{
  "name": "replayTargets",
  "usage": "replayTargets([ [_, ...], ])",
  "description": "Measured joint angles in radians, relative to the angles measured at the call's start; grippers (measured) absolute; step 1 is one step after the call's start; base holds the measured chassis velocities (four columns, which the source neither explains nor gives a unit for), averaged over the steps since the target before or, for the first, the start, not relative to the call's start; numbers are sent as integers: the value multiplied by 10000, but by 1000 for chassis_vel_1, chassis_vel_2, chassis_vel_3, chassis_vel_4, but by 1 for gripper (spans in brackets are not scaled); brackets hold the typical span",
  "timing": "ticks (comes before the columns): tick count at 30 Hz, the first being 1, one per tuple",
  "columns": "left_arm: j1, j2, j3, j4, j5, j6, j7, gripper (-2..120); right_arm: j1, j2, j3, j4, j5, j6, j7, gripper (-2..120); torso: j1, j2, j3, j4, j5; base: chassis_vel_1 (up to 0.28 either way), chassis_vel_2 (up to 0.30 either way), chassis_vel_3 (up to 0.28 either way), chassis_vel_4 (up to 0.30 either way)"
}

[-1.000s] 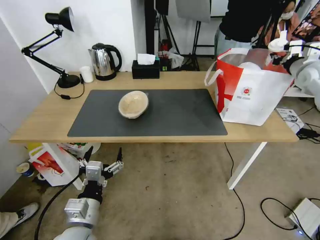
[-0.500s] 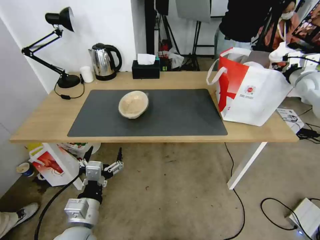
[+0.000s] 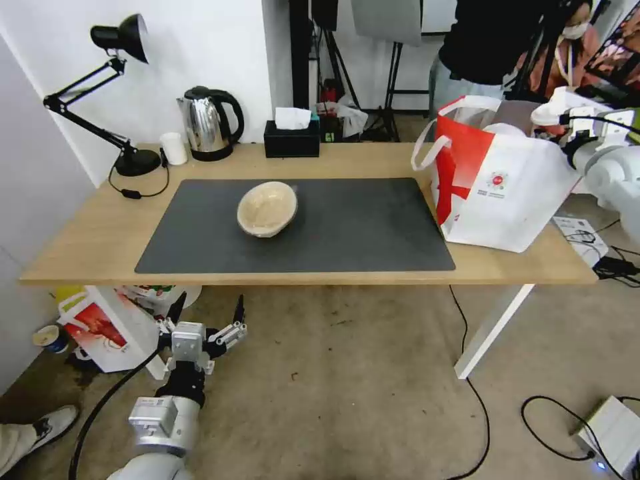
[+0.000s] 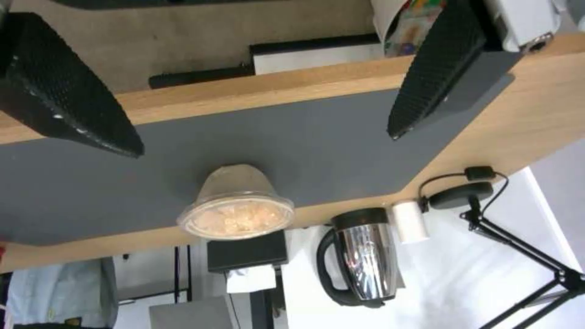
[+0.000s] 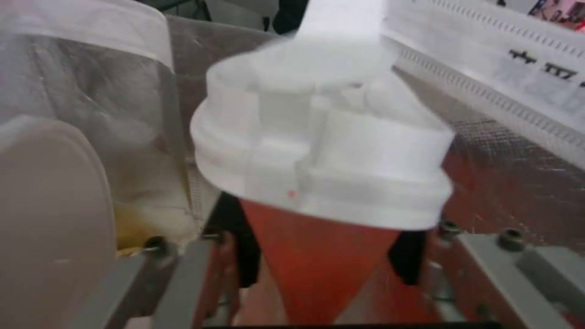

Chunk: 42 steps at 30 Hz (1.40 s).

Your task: Pick up the trash from the table and place it into the takeout bag.

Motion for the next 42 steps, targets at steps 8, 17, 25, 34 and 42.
replayTargets([
  [8,0,0,0,0,0,0,0,100,472,-510,-584,660,426,-772,-122,80,0,0,0,0,-1,0,0,0,0],
  [17,0,0,0,0,0,0,0,100,629,-790,-775,1109,613,-1554,-332,100,0,1,-1,1,0,0,0,0,0],
  [25,0,0,0,0,0,0,0,100,939,-989,-1123,1260,613,-2064,-469,100,0,1,-1,0,-1,0,0,0,0],
  [34,0,0,0,0,0,0,0,100,1261,-915,-1399,1271,599,-2114,-480,100,0,1,-1,1,-1,0,0,0,0],
  [42,0,0,0,0,0,0,0,100,1286,-873,-1313,1277,622,-1849,-457,100,0,0,0,0,0,0,0,0,0],
])
